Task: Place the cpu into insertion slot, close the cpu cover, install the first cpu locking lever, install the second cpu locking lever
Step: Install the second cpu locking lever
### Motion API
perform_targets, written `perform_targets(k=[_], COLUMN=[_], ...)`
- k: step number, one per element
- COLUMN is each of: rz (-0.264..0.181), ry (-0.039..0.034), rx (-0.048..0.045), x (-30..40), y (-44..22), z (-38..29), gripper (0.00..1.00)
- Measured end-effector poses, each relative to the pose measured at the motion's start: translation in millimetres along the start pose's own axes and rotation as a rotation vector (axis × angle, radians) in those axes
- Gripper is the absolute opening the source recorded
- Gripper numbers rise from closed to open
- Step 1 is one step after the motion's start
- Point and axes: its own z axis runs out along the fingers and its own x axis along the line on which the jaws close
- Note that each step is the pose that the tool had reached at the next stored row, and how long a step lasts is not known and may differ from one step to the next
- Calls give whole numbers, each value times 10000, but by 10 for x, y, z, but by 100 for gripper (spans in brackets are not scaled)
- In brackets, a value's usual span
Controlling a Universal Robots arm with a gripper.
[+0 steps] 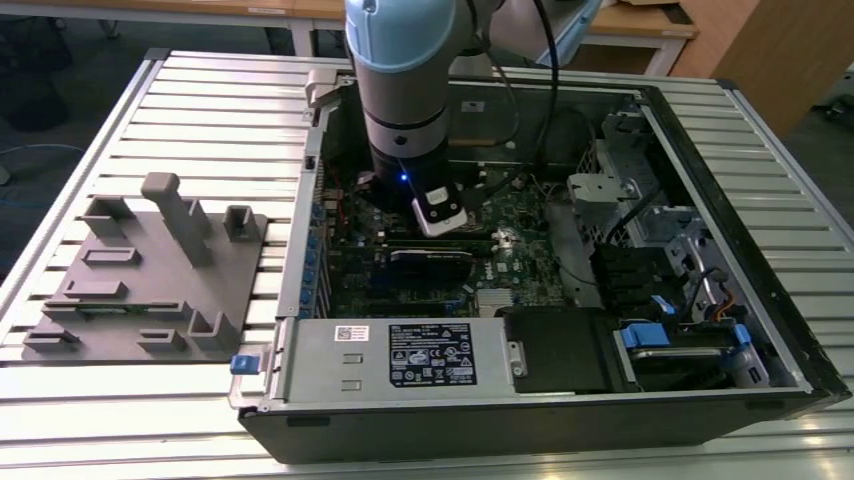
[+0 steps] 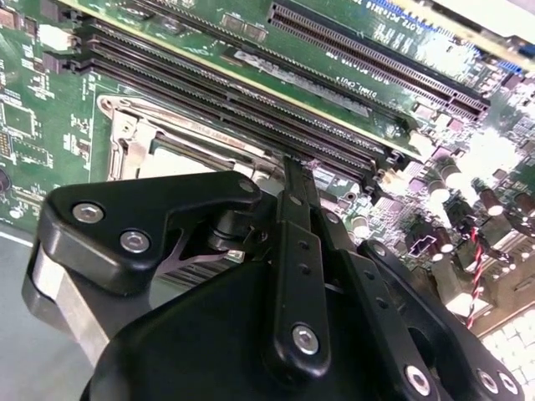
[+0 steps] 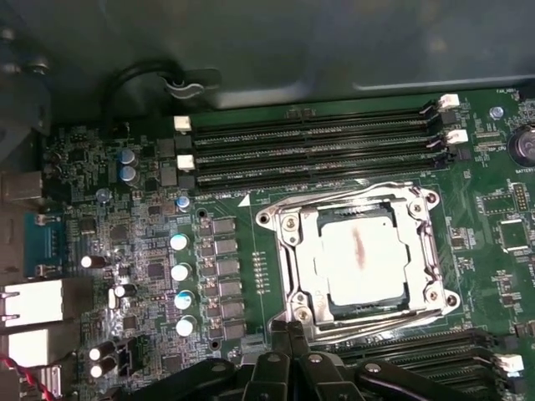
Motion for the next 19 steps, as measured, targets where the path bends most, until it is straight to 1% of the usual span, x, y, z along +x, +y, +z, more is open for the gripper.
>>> perform_targets(k=[3, 5, 11, 17, 19], rz=[9, 12, 14, 13, 13], ry=[13, 13, 19, 17, 15], rx=[-87, -111, -126, -129, -136], x=[12, 18, 24, 25, 24], y=[-8, -12, -22, -22, -19], z=[9, 20, 42, 45, 34], gripper=[10, 10, 10, 10, 10])
